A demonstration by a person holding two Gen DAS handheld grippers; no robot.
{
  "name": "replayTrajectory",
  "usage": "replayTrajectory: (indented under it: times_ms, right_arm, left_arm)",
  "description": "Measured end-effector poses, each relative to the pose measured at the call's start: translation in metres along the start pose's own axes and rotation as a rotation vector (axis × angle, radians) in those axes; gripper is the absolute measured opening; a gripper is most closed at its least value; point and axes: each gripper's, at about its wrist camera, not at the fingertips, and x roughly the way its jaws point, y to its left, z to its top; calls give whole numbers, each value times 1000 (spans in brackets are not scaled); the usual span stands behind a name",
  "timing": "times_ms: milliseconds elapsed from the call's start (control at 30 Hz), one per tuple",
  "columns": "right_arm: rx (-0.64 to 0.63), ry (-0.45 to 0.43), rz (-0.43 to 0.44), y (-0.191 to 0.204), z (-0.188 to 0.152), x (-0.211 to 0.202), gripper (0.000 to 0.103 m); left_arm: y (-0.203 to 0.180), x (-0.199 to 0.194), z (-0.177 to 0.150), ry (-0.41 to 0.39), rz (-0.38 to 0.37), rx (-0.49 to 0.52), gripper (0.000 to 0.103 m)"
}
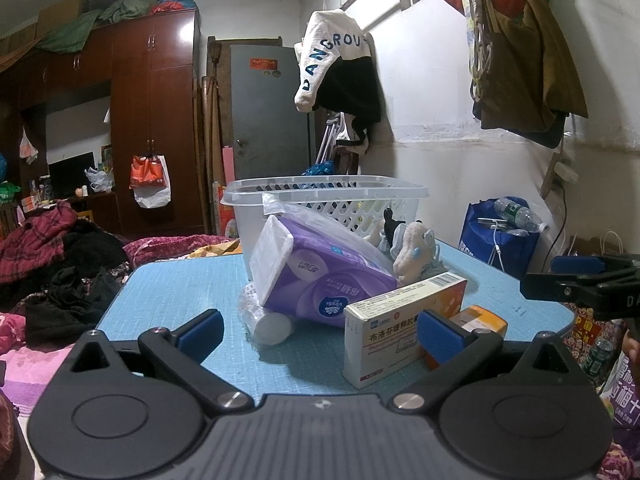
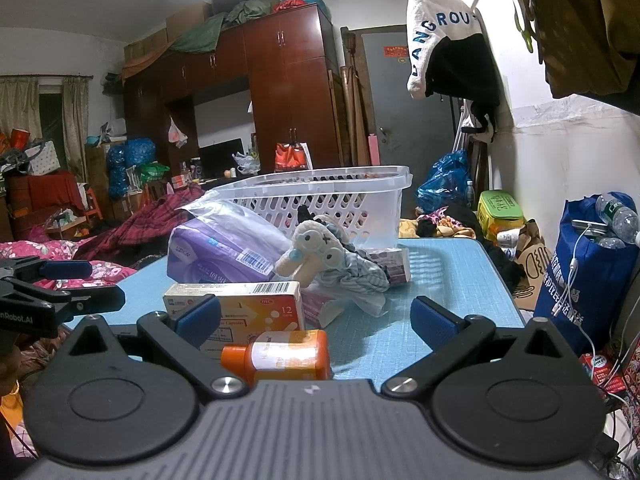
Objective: Organize objects
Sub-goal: 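Close the left tool on the white medicine box while the right tool grips it too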
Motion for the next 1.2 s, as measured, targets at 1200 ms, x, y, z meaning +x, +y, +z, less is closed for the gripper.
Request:
replayTrajectory:
  times_ms: [1200]
  right_arm:
    - [-51,1,277,-15,-17,62,70]
  left_arm:
    - [7,50,-38,-55,-182,-55,78]
